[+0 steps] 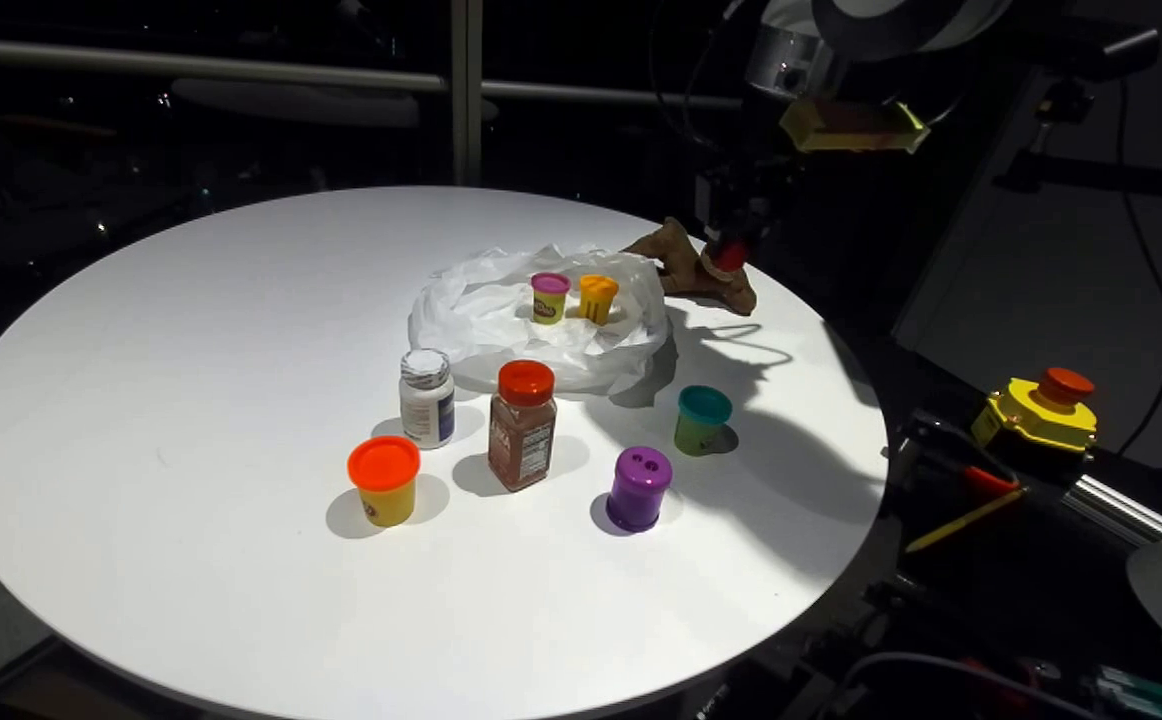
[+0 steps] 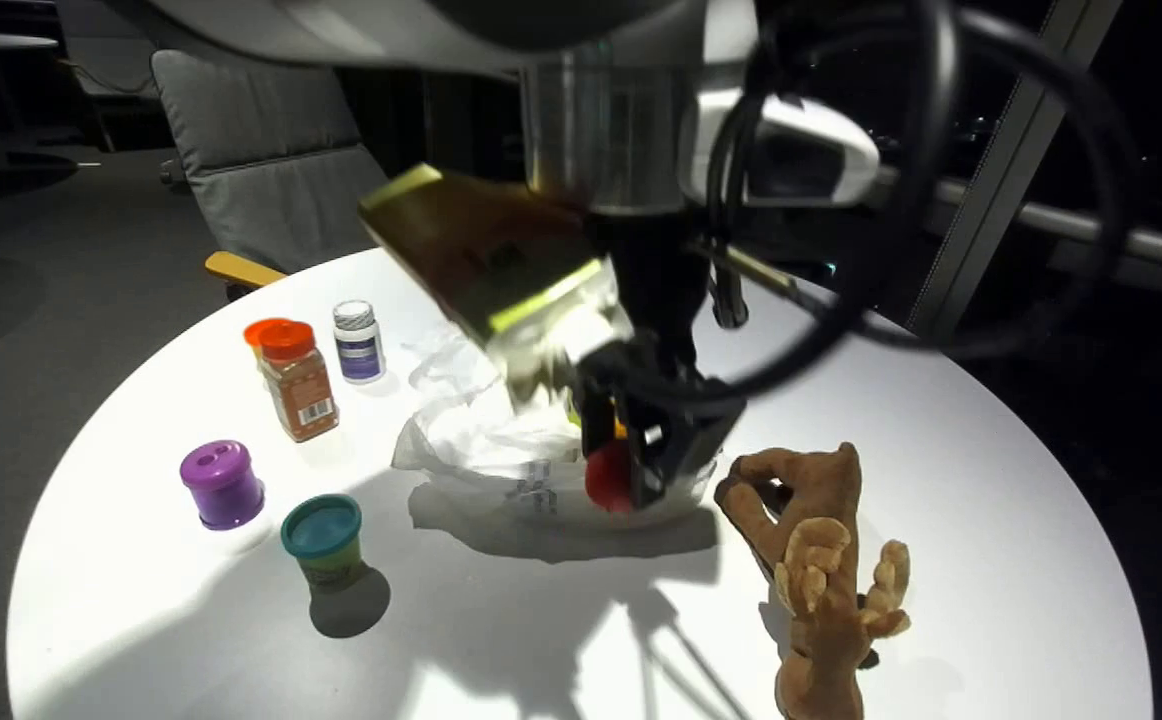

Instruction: Put the things on the table into the plastic bag

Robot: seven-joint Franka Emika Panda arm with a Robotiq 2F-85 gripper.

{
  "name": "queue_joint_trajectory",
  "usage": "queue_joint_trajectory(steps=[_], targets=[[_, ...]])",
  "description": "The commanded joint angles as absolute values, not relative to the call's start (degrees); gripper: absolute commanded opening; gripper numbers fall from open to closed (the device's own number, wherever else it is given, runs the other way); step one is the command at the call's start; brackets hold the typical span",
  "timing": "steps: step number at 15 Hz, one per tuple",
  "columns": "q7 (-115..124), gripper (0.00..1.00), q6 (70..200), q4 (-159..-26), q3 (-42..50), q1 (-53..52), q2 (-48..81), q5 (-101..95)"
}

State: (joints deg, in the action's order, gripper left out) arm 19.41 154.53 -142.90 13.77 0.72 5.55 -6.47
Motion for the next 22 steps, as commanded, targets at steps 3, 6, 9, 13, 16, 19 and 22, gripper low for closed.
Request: queue_joint_trajectory(steps=[3,6,9,13,16,19,22], targets=[[19.4,0.23,154.6,-134.5,6.3,0.1,10.7,-2.5],[17.9,0.23,157.0,-131.5,3.4,-0.2,15.0,1.2],[17.5,0.23,161.4,-128.6,0.8,-0.6,18.5,5.5],[18.4,0.23,163.3,-123.8,-1.0,-2.1,22.5,8.2],[20.8,0.23,163.0,-117.9,1.1,-5.0,27.7,6.0],[23.0,0.23,162.6,-111.7,4.2,-8.1,33.8,4.2],[24.8,0.23,162.4,-106.2,7.4,-10.7,39.2,3.6]])
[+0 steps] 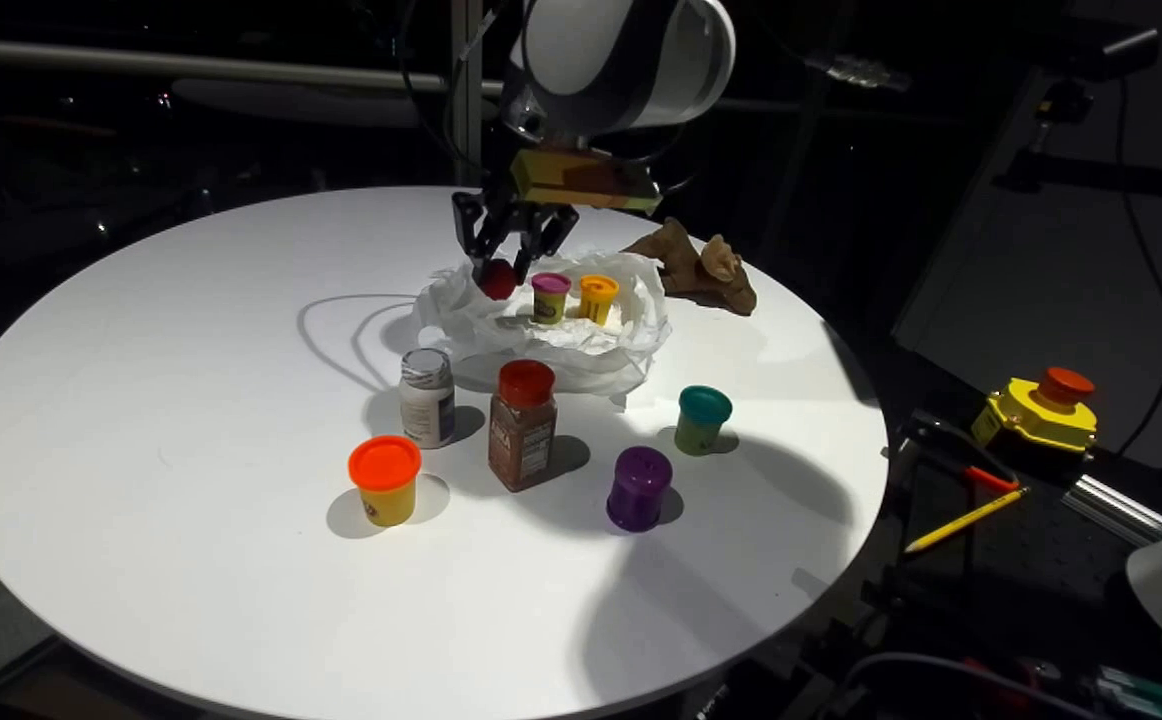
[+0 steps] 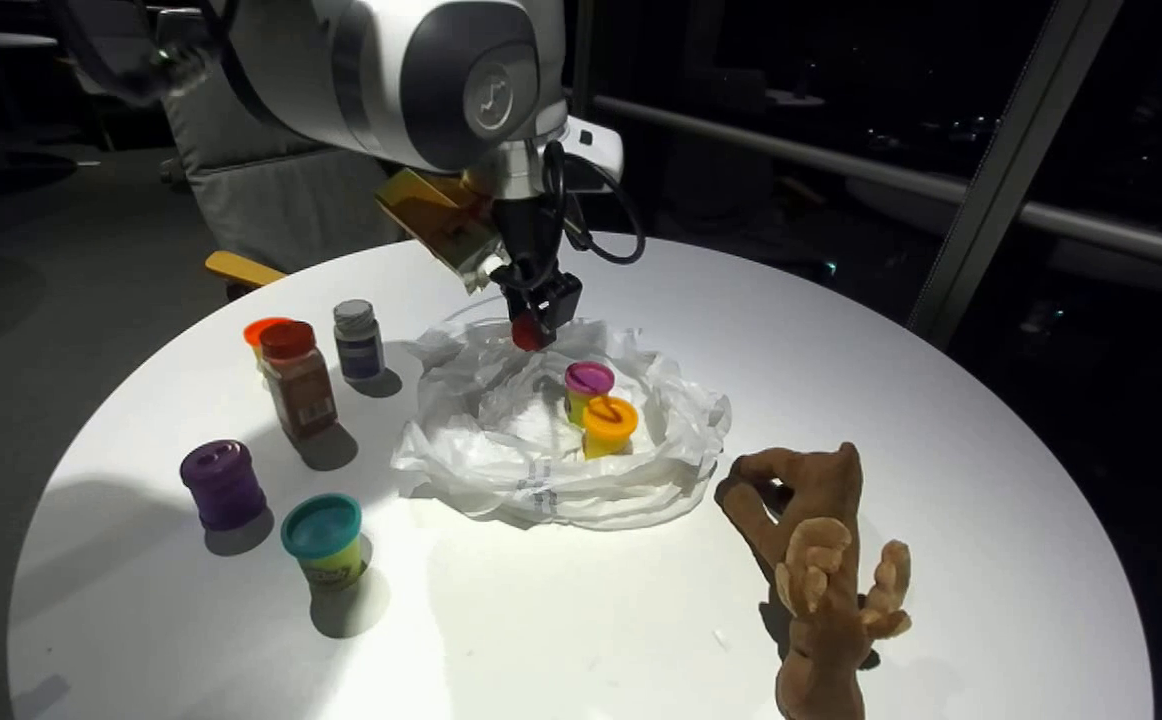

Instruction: Put the things on the table into the plastic bag

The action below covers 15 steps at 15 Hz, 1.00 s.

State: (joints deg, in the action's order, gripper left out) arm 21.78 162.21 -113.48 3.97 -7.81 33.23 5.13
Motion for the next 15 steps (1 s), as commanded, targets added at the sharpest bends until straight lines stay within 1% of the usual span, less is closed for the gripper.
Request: queue_joint_trajectory(steps=[1,2,3,7,9,13,15], targets=[[25.2,0.23,162.2,-105.0,8.3,-11.3,40.3,3.6],[25.2,0.73,161.6,-104.1,9.1,-11.8,40.9,3.3],[24.9,0.74,161.7,-104.4,9.8,-12.0,40.4,3.2],[21.0,1.0,160.1,-109.6,8.9,-9.7,33.4,3.9],[19.3,1.0,157.0,-113.7,8.3,-8.5,27.4,4.0],[18.3,1.0,137.8,-121.3,9.2,-8.0,15.1,-0.9],[17.1,1.0,130.8,-126.5,8.1,-6.8,9.1,-3.5]])
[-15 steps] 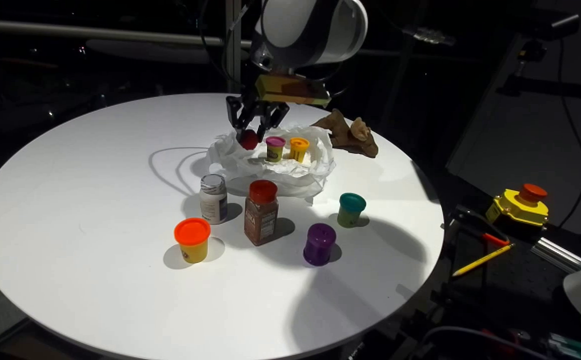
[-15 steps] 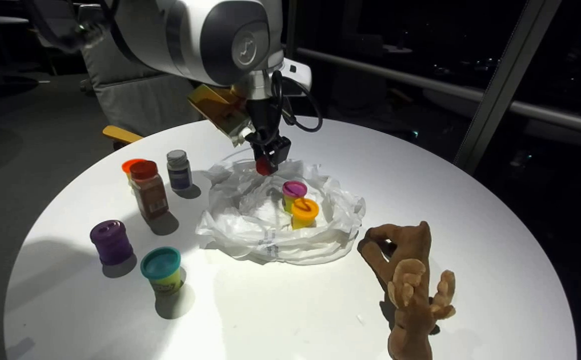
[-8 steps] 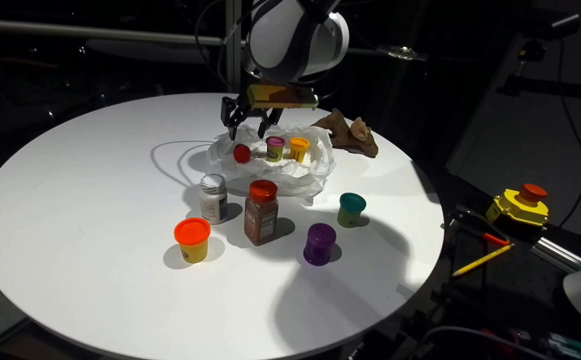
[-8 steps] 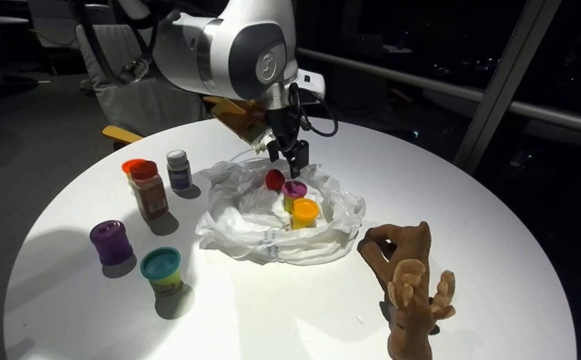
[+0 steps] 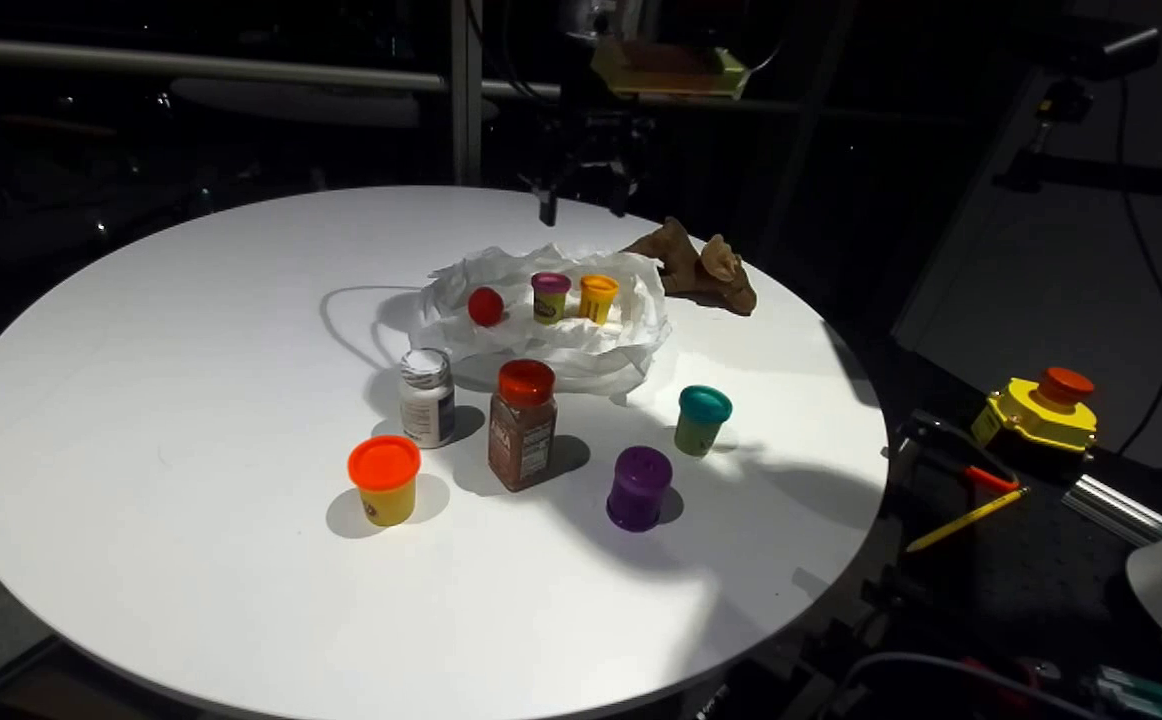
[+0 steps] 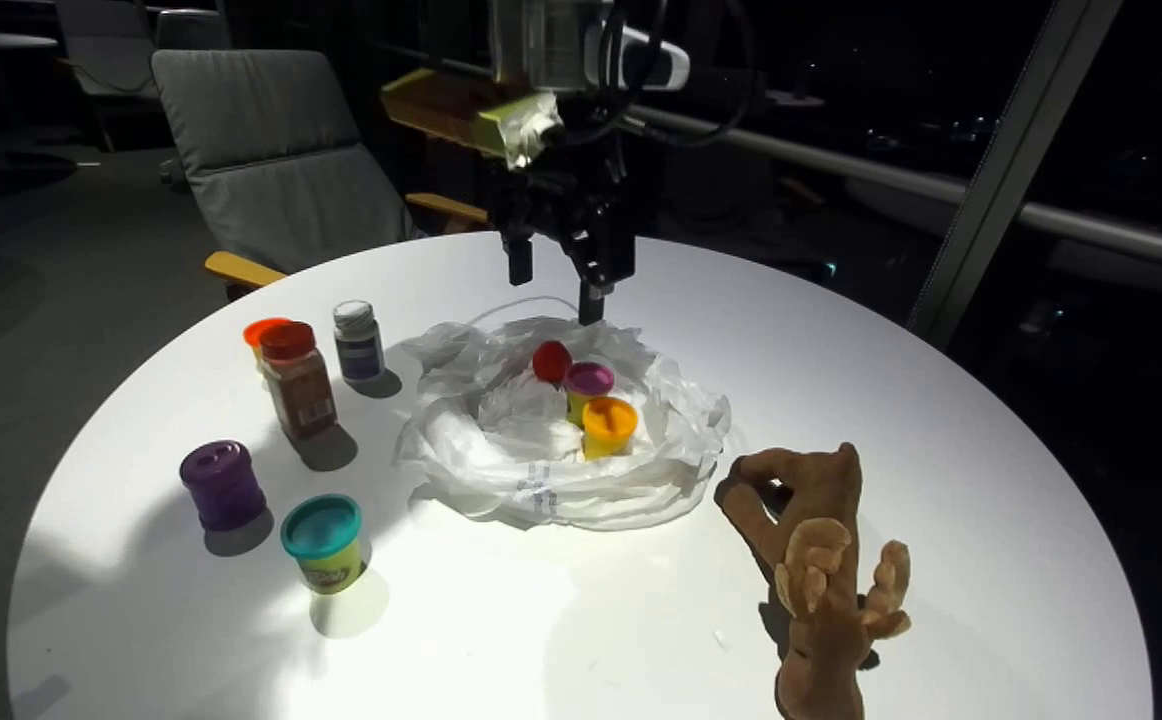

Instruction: Put the things on the table into the plastic bag

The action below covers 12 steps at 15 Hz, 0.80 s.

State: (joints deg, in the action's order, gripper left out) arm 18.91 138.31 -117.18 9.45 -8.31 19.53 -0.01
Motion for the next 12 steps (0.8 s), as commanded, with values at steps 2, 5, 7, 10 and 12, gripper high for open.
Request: queue_joint_trajectory(steps=[2,5,7,10,12], targets=[[14.2,1.0,127.8,-131.5,6.6,-5.6,5.0,-4.8],[9.9,1.0,131.5,-139.1,4.3,-4.4,1.6,-4.3],[6.2,1.0,136.0,-143.9,2.8,-3.9,0.6,-2.3],[1.6,1.0,140.7,-149.6,0.9,-3.9,0.8,-0.4],[0.2,1.0,145.3,-152.8,-0.4,-4.3,1.3,0.7]])
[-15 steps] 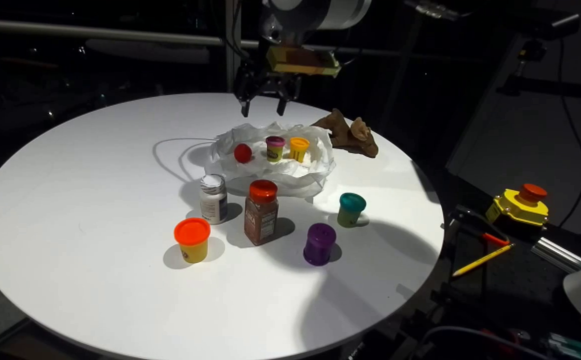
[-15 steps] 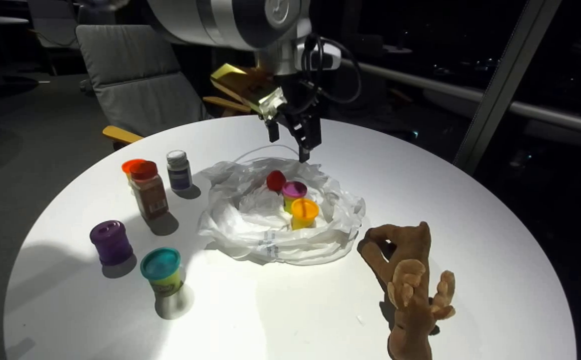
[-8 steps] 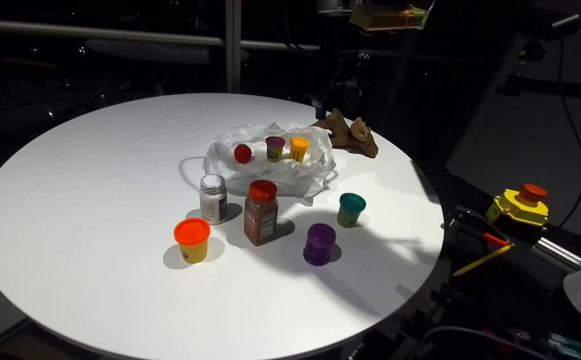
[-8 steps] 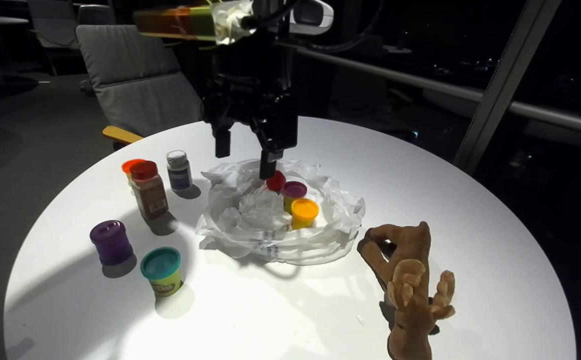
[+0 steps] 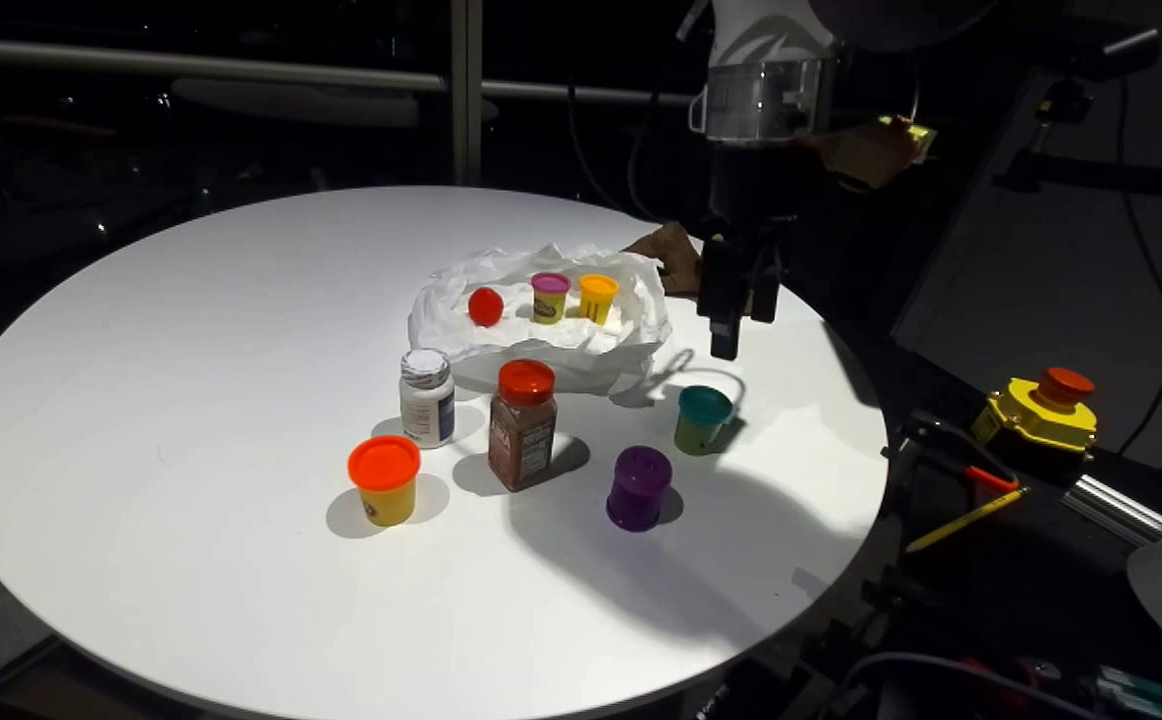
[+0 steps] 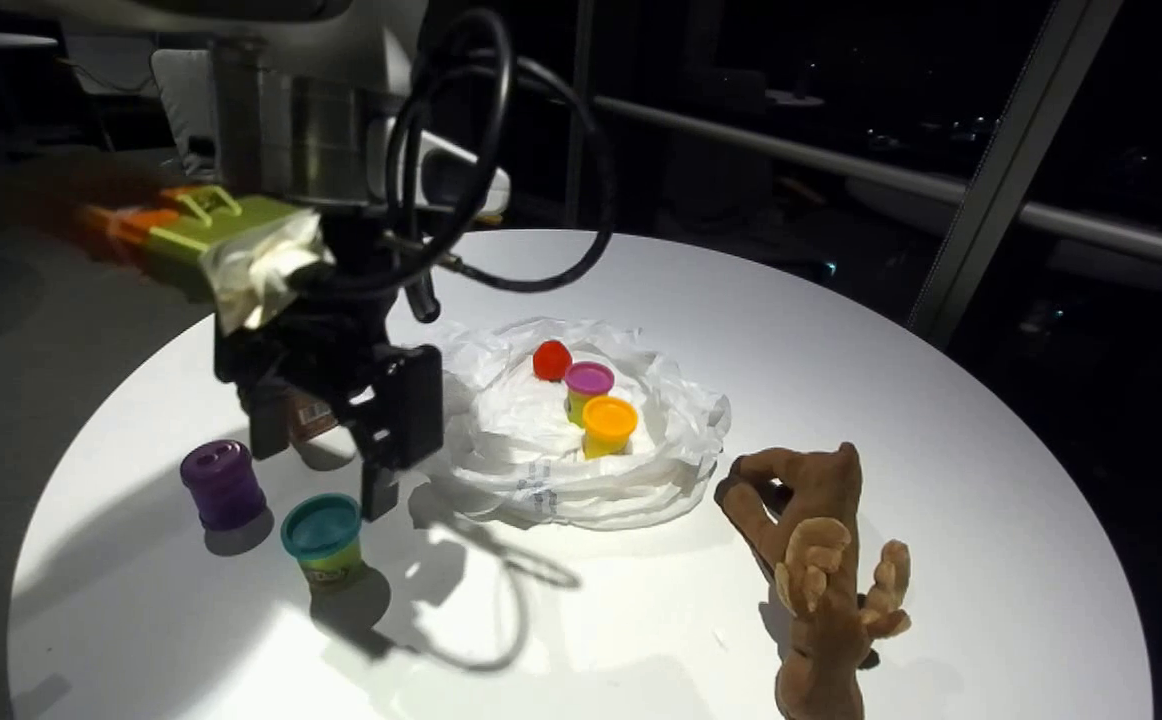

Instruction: Put the things on the table into the plastic bag

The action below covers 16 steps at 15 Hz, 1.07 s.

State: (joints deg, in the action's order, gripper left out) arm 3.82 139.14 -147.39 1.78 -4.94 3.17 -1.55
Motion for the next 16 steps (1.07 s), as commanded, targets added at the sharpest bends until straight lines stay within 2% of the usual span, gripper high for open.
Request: queue_joint_trajectory(steps=[1,6,13,14,15,16], targets=[[-0.2,1.0,148.0,-154.4,-0.9,-4.4,1.3,1.1],[4.3,1.0,165.2,-159.1,-2.3,-5.2,4.6,-4.3],[10.2,1.0,172.7,-158.0,2.1,-8.0,10.2,-12.7],[11.6,0.75,173.0,-157.8,2.9,-8.3,10.8,-14.2],[12.2,0.75,173.0,-157.7,3.7,-8.9,11.1,-14.8],[12.6,0.66,173.3,-157.9,4.2,-9.2,10.8,-15.1]])
